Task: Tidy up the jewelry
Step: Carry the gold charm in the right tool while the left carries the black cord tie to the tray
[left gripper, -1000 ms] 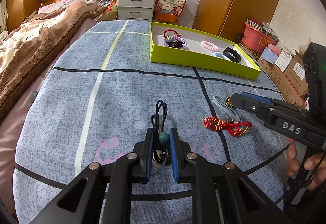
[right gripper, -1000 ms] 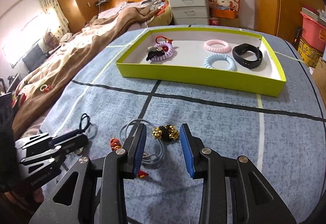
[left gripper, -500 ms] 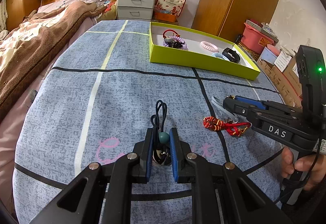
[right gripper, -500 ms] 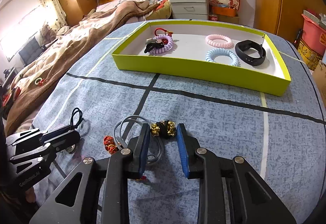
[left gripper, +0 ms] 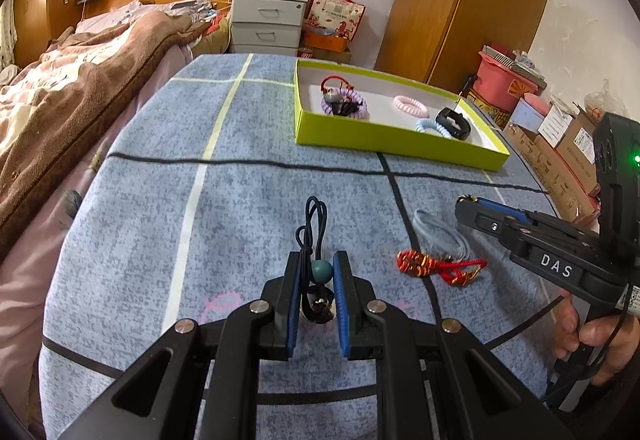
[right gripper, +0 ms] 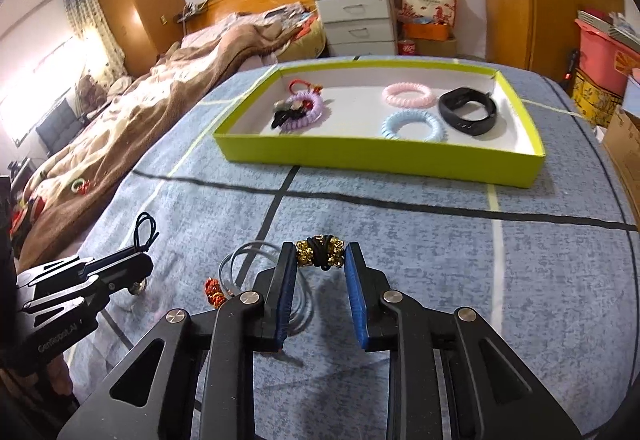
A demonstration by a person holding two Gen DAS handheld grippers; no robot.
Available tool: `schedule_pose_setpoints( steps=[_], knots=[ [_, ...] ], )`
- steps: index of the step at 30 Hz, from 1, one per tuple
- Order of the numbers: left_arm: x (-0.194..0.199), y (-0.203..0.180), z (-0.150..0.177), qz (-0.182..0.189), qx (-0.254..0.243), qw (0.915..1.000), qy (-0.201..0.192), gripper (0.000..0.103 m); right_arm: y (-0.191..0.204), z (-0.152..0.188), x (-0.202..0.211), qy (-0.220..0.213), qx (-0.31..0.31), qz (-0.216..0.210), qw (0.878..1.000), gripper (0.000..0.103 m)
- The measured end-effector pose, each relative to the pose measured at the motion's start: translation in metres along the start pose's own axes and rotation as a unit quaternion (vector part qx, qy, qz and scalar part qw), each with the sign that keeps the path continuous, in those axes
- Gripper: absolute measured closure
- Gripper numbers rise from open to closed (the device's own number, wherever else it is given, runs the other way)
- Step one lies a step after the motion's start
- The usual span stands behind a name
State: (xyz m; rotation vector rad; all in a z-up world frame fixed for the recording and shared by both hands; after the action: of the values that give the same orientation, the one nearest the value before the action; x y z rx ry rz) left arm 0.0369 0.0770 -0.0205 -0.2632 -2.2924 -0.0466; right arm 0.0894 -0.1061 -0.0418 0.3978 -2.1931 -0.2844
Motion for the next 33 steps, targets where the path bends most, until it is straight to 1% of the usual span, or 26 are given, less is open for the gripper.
schedule_pose_setpoints(
  steps=[3,7,16,21,23,26,29,33],
  knots=[
    [0.001,-0.001,-0.006,0.000,-0.004,1.0000,-0.004,0.087,-0.003,-0.001,0.011,-0.020,-0.001,0.014,1.000,0.077],
    [0.000,-0.003,-0.019,-0.002,-0.009,0.9999,-0.011,0.087,-0.008,-0.008,0.023,-0.040,-0.008,0.022,0.999,0.077],
    [-0.002,-0.014,-0.061,0.011,-0.020,0.9991,-0.037,0.087,-0.021,-0.034,0.031,-0.064,-0.025,0.033,0.997,0.077],
    [-0.011,-0.018,-0.088,0.022,-0.021,0.9984,-0.047,0.087,-0.029,-0.053,0.025,-0.065,-0.033,0.037,0.997,0.077],
    [-0.015,-0.021,-0.097,0.022,-0.030,0.9980,-0.051,0.087,-0.032,-0.059,0.022,-0.066,-0.035,0.037,0.997,0.077],
    [-0.026,-0.023,-0.112,0.030,-0.035,0.9978,-0.047,0.087,-0.037,-0.068,0.016,-0.064,-0.037,0.039,0.996,0.077],
    [-0.036,-0.024,-0.126,0.030,-0.040,0.9976,-0.048,0.087,-0.040,-0.076,0.009,-0.060,-0.036,0.042,0.997,0.077],
    [-0.051,-0.024,-0.140,0.037,-0.037,0.9978,-0.042,0.087,-0.045,-0.085,-0.001,-0.054,-0.034,0.052,0.997,0.077]
  ],
)
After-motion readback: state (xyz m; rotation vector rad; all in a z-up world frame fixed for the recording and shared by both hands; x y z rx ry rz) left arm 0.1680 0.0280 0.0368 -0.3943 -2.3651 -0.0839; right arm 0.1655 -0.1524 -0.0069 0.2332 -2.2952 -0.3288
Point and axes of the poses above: each gripper's, at about its wrist camera, not at the fingertips, and x roughly against the way its jaws point, y to its left, z to its underside, the point moved 1 cm from there along -x, roughly the way its jaws point, and after that the axes turned 12 degrees about -x, right-handed, at the moved point
